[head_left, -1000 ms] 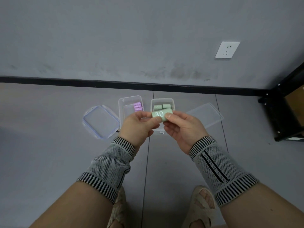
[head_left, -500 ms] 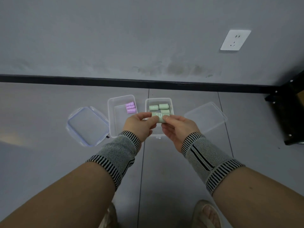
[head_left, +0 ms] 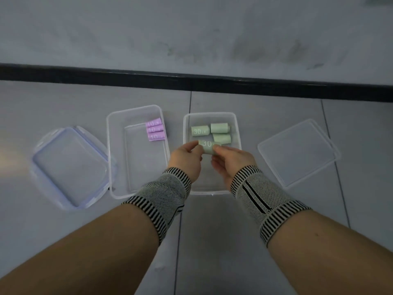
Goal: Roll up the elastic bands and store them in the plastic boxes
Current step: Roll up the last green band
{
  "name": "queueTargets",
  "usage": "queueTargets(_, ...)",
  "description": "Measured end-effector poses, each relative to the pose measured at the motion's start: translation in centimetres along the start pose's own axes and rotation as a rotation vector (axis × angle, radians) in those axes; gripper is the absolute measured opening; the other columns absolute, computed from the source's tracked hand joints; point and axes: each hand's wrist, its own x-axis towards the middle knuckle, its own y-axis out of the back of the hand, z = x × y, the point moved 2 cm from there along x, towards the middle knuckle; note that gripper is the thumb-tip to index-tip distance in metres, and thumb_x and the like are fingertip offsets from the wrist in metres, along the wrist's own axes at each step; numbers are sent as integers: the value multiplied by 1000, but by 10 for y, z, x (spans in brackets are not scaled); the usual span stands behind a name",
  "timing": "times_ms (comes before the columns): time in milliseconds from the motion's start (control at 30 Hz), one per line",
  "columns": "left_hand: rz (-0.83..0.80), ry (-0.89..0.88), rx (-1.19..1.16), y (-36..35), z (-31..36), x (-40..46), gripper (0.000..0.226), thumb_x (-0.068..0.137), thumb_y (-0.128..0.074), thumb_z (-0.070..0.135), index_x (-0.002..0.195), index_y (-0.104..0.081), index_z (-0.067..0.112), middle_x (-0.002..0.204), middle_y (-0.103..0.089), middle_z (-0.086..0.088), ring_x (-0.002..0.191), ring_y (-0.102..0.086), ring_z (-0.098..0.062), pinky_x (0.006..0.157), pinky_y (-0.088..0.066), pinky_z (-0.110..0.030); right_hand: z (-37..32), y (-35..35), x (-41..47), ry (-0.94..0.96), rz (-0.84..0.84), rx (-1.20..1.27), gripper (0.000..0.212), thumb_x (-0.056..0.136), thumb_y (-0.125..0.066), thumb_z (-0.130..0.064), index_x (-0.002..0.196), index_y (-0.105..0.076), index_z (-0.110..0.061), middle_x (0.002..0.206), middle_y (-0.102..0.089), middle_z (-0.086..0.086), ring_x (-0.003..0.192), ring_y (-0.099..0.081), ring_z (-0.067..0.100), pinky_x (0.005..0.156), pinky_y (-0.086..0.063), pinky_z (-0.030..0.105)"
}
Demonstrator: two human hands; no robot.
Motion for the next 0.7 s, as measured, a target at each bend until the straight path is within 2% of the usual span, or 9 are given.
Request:
queueTargets(67,-19,-3,69,-5,2,9,37,95,-49,21,131,-53,22,117,-64,-4,103,-62,-23,93,-51,-39,3,0,15,-2,40,-16,10,81,-71,-5,87,-65,-9,90,-70,16,80,-68,21,69,-56,28)
queueTargets(100,-11,-67,187,-5,6,13,38,96,-47,19,133,-51,21,123,-60,-3,105,-61,-24,92,-51,-36,5,0,22,-6,62,-27,10,80,-71,-4,84,-64,-9,87,-70,16,77,-68,21,69,-56,28)
queueTargets(200,103,-483,707,2,26,27,36,93,-50,16,128,-54,20,130,-54,0,115,-53,-20,99,-43,-31,11,-1,38,-42,127,-29,12,80,-71,-2,78,-61,-9,72,-66,10,64,-63,17,68,-57,28)
queueTargets(267,140,-655,909,10,40,46,36,90,-55,19,127,-54,22,133,-51,2,123,-44,-20,105,-35,-32,13,-3,48,-24,143,-26,15,81,-71,-4,76,-59,-10,66,-64,7,59,-60,14,63,-56,26)
queueTargets(367,138,-696,1119,17,52,79,48,88,-59,27,134,-46,23,139,-45,2,132,-32,-22,110,-27,-35,17,-9,61,34,137,-37,18,81,-71,-4,73,-57,-12,66,-63,6,57,-60,13,60,-55,25)
queueTargets(433,73,-654,1177,15,53,93,58,88,-59,28,141,-37,20,145,-39,-1,135,-29,-24,112,-25,-35,20,-15,69,68,141,-56,19,80,-73,-6,70,-58,-13,68,-64,7,61,-62,16,67,-58,31)
queueTargets(533,-6,-546,1217,11,41,101,65,90,-57,25,147,-26,19,150,-32,-3,132,-37,-25,107,-33,-37,25,-22,79,109,169,-142,20,74,-78,-13,69,-61,-21,79,-70,9,79,-68,25,83,-57,44)
queueTargets(700,28,-599,1199,17,24,90,68,89,-56,26,148,-23,20,150,-30,2,130,-40,-24,100,-39,-36,38,-23,85,113,180,-179,17,72,-79,-17,74,-64,-23,89,-72,10,85,-70,27,84,-56,45)
